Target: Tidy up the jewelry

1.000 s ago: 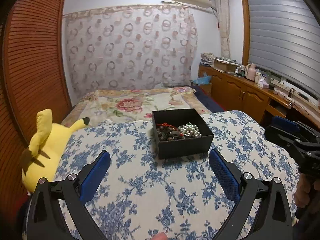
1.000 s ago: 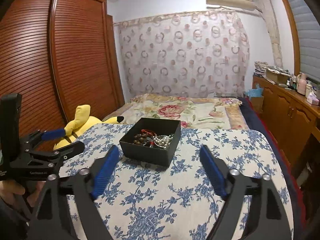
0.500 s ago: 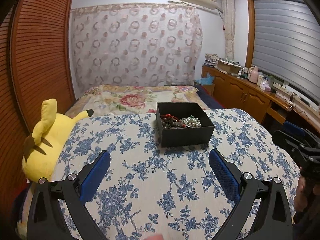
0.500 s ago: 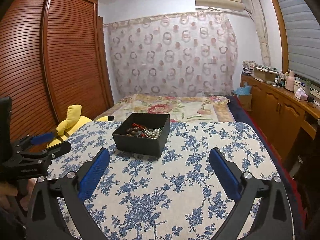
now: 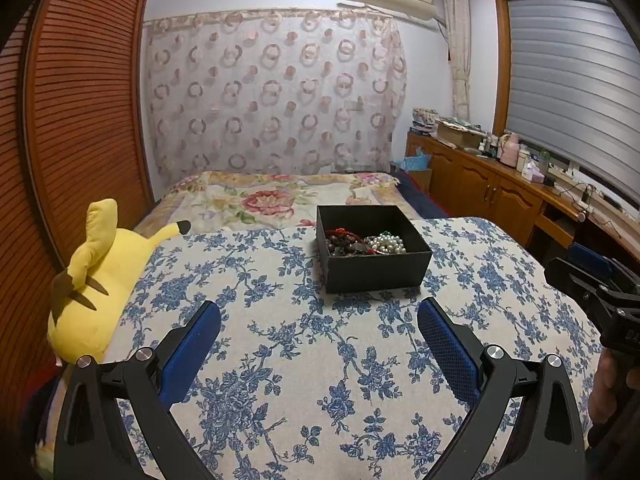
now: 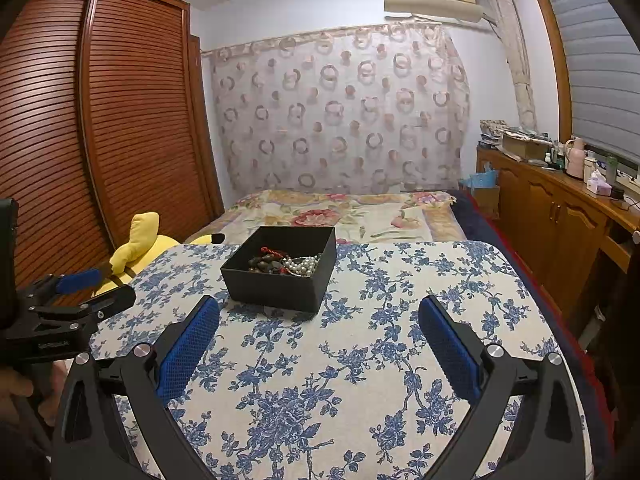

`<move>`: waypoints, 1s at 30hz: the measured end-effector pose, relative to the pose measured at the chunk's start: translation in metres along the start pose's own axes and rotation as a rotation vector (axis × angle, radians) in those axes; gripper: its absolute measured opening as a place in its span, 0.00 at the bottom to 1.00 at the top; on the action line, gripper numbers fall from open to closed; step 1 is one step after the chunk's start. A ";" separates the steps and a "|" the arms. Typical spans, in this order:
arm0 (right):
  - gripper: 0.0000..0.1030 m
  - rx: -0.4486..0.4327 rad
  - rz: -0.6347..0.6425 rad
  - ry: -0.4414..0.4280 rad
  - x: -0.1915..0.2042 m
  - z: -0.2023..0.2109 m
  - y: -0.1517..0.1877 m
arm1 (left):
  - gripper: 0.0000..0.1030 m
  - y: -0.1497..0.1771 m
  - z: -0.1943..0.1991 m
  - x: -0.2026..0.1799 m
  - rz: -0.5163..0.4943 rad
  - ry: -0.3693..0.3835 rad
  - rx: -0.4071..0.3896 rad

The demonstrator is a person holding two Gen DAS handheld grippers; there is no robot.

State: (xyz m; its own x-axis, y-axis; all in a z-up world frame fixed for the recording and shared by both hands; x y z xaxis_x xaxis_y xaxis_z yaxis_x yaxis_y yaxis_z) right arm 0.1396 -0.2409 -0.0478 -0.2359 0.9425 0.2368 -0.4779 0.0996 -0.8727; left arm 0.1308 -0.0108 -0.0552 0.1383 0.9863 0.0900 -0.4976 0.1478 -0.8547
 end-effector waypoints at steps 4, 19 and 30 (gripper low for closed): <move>0.97 0.001 -0.003 0.002 -0.001 0.000 0.001 | 0.92 0.000 0.001 0.000 -0.001 -0.003 -0.001; 0.97 0.000 -0.003 0.005 -0.002 0.000 0.001 | 0.92 -0.004 0.006 0.001 -0.006 -0.003 -0.011; 0.98 0.000 -0.002 0.006 -0.002 0.000 0.001 | 0.92 -0.004 0.008 0.001 -0.005 -0.003 -0.015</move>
State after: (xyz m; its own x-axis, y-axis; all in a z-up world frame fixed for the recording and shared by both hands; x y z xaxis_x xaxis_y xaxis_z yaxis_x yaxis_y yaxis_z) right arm 0.1396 -0.2427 -0.0491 -0.2300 0.9440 0.2364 -0.4787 0.1018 -0.8721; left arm 0.1266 -0.0100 -0.0476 0.1383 0.9857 0.0959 -0.4837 0.1517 -0.8620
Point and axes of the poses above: each gripper's, at about its wrist camera, not at the fingertips, and z roughly against the way its jaws point, x to its left, y to its underside, the point moved 7 cm from there along -z, roughly the way its jaws point, and after that the axes turned 8 degrees about -z, right-handed, at the moved point
